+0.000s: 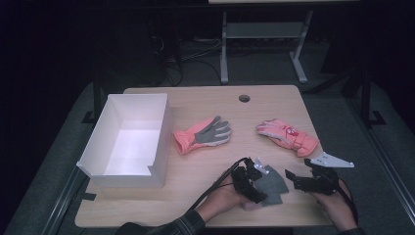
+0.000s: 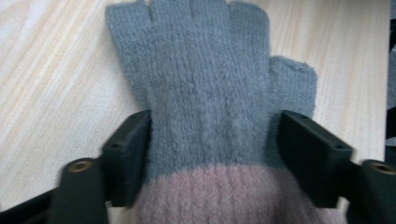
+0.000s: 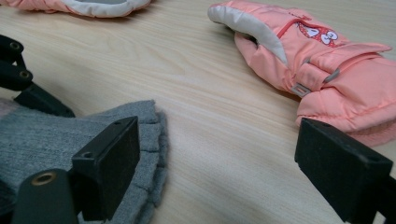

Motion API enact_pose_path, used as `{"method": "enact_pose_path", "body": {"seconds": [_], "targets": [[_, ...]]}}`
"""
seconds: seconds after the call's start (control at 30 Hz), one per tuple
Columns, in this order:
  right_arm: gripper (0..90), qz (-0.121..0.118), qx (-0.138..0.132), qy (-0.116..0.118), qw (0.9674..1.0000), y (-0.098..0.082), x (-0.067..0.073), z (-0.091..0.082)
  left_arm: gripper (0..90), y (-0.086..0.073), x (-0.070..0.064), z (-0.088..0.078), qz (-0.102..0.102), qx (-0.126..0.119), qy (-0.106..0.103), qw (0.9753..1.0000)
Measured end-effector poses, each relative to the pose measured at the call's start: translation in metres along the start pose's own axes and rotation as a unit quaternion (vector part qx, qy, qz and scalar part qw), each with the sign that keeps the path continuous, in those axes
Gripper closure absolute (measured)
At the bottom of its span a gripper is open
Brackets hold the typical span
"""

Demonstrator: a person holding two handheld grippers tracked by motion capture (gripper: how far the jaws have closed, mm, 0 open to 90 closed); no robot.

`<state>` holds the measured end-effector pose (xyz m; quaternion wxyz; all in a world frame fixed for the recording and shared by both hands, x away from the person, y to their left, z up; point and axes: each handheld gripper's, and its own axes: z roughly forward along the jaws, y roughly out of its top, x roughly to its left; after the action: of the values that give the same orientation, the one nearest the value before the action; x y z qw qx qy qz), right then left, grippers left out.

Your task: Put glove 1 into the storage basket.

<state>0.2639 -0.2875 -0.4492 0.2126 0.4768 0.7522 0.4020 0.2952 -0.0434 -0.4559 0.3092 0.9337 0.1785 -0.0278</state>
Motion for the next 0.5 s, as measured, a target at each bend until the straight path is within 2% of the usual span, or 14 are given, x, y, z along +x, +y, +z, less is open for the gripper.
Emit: {"method": "enact_pose_path", "body": {"seconds": [0.1, 0.13, 0.23, 0.37, 0.4, 0.5], "targets": [[13.9, 0.0, 0.0, 0.003, 1.0, 0.0, 0.001, 0.0, 44.9, 0.0, 0.001, -0.001, -0.001, 0.001, -0.009, 1.0], [13.9, -0.002, 0.001, 0.003, 1.0, 0.0, 0.001, 0.0, 48.4, 0.0, 0.002, -0.002, -0.004, 0.005, -0.021, 0.9998], [13.9, -0.001, 0.003, 0.003, 1.0, 0.0, 0.001, 0.0, 55.4, 0.0, 0.004, -0.002, -0.008, 0.007, -0.03, 0.9995], [13.9, -0.002, 0.003, 0.004, 1.0, 0.0, 0.001, 0.0, 59.7, 0.0, 0.007, -0.003, -0.013, 0.004, -0.042, 0.999], [13.9, -0.002, 0.003, 0.004, 1.0, 0.0, 0.001, 0.0, 60.4, 0.0, 0.009, -0.004, -0.021, 0.002, -0.05, 0.9985], [13.9, -0.002, 0.003, 0.004, 1.0, -0.001, 0.001, 0.0, 61.6, -0.001, 0.011, -0.005, -0.029, 0.0, -0.058, 0.9979]]}}
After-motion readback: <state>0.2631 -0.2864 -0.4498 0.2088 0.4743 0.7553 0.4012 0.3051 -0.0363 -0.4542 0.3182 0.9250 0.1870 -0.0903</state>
